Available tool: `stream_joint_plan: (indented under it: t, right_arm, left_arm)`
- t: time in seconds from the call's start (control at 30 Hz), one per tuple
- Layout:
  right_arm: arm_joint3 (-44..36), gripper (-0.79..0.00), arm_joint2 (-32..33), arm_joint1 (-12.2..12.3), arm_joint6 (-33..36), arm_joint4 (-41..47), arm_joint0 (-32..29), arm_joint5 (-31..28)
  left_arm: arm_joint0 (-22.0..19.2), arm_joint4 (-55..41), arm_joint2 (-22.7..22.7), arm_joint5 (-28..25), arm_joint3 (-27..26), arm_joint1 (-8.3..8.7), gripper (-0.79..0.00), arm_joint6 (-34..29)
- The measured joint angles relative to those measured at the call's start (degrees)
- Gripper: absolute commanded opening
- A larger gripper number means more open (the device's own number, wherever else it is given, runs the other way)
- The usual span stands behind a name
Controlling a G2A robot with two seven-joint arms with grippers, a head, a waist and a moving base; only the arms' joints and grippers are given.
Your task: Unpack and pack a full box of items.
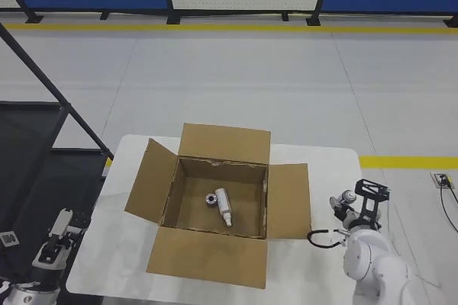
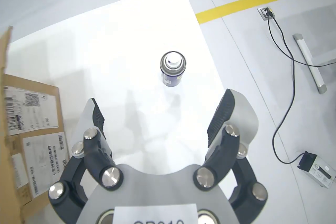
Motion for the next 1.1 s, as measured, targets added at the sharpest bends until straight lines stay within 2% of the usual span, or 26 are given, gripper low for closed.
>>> stream_joint_plan:
  t: [0.17,0.2,0.23,0.27,0.33,0.43,0.53,0.6,0.63,0.67,1.1]
  right_arm:
    - [9.08,0.000,0.33,-0.05,-2.71,2.48,4.89,1.49]
    - [10.56,-0.028,0.52,-0.03,-2.82,2.98,5.78,1.52]
    - [12.50,-0.123,0.89,0.00,-2.77,3.87,7.00,1.46]
    - [13.92,-0.172,1.28,0.04,-2.73,4.65,7.96,1.36]
    - [17.00,-0.206,2.20,0.17,-3.31,6.38,9.99,0.77]
    - [20.76,-0.400,3.10,0.33,-4.56,8.42,12.11,0.17]
    - [24.00,-0.502,3.84,0.54,-5.03,9.70,14.07,-0.37]
    - [25.24,-0.637,4.12,0.66,-5.49,10.10,14.82,-0.51]
    - [25.70,-0.757,4.20,0.71,-5.85,10.25,15.08,-0.34]
    - [25.90,-0.782,4.22,0.74,-6.12,10.21,15.16,0.09]
    - [21.11,-0.785,2.61,0.91,-6.14,8.88,13.17,4.15]
  left_arm:
    - [0.00,0.00,0.00,0.00,0.00,0.00,0.000,0.00]
    - [0.00,0.00,0.00,0.00,0.00,0.00,0.000,0.00]
    - [0.00,0.00,0.00,0.00,0.00,0.00,0.000,0.00]
    - [0.00,0.00,0.00,0.00,0.00,0.00,0.000,0.00]
    - [0.00,0.00,0.00,0.00,0.00,0.00,0.000,0.00]
    - [0.00,0.00,0.00,0.00,0.00,0.00,0.000,0.00]
    - [0.00,0.00,0.00,0.00,0.00,0.00,0.000,0.00]
    - [0.00,0.00,0.00,0.00,0.00,0.00,0.000,0.00]
    - [0.00,0.00,0.00,0.00,0.00,0.00,0.000,0.00]
    - [0.00,0.00,0.00,0.00,0.00,0.00,0.000,0.00]
    - [0.00,0.00,0.00,0.00,0.00,0.00,0.000,0.00]
